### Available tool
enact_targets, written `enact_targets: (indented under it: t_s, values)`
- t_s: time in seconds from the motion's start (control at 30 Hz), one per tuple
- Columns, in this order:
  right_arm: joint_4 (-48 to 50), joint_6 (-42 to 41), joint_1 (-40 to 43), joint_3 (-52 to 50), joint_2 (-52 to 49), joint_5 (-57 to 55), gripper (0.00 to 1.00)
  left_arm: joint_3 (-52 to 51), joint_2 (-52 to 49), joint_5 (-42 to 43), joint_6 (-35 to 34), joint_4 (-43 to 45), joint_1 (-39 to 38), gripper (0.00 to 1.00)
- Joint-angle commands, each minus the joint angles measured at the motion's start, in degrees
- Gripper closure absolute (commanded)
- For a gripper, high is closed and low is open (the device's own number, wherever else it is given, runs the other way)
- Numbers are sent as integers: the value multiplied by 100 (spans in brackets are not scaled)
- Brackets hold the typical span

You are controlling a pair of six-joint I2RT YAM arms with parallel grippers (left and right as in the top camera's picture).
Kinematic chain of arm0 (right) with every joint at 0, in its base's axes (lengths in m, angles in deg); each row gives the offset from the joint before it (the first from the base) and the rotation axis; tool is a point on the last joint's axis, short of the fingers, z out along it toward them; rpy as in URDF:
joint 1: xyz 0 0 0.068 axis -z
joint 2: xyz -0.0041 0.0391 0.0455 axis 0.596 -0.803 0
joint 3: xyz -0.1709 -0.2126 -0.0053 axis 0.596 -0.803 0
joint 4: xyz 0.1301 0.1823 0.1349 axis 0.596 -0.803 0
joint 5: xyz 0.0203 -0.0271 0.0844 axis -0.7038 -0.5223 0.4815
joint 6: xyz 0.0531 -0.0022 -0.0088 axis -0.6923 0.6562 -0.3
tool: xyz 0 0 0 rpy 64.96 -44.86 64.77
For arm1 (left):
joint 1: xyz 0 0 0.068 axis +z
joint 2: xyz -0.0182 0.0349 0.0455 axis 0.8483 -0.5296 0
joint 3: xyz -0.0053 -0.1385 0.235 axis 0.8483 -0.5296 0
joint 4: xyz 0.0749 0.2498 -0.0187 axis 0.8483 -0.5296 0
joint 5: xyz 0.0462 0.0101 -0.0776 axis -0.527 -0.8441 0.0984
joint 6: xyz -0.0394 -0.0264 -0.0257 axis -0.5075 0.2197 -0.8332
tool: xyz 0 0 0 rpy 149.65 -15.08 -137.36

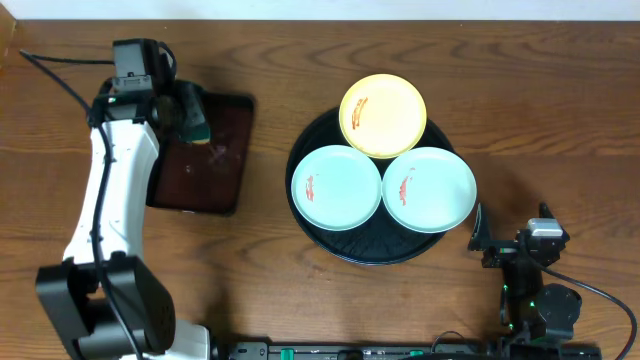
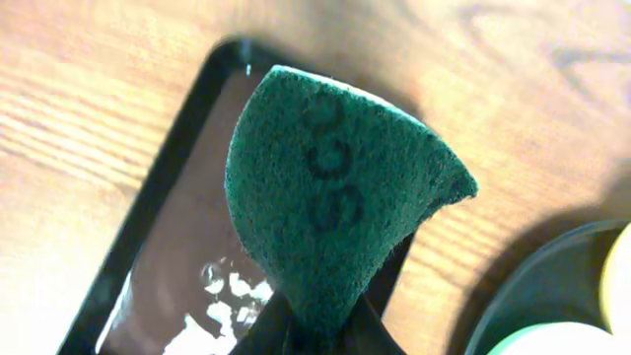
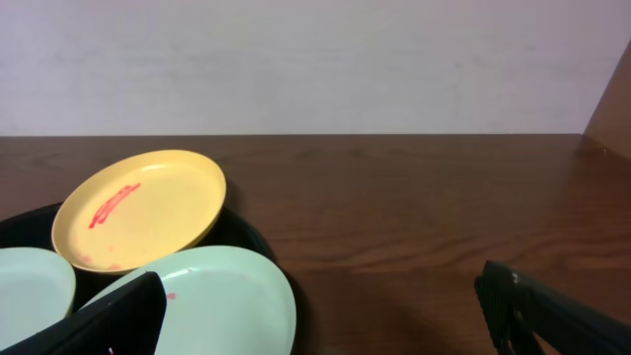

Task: Clean dirty plates on tray and stack at the side
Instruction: 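Grasp the green sponge with the left gripper and lift it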

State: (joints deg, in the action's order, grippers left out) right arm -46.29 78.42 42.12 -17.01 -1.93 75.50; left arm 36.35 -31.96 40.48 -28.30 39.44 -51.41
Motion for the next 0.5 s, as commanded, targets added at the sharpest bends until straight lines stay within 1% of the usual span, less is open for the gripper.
enact_targets:
  t_s: [0.0, 0.17, 0.3, 0.37, 0.4, 0.43, 0.47]
  values:
    - [-24, -79, 15, -9, 17, -9, 1, 85, 358, -46, 28, 212, 17, 92]
    - [-24, -79, 15, -9, 17, -9, 1, 87, 612, -50, 31, 514, 17, 92]
    - [-24, -79, 15, -9, 17, -9, 1, -2, 557, -52, 31, 728, 24, 93]
    - [-24, -79, 15, -9, 17, -9, 1, -136, 439, -55, 31, 968, 24, 92]
    - [-24, -79, 15, -9, 17, -11, 1, -341, 254, -52, 26, 1300, 24, 93]
    - [-24, -79, 15, -9, 17, -11, 1, -439, 142, -52, 17, 1451, 31, 92]
    - [-24, -79, 15, -9, 17, -11, 1, -518, -92, -52, -127, 1565, 66, 93]
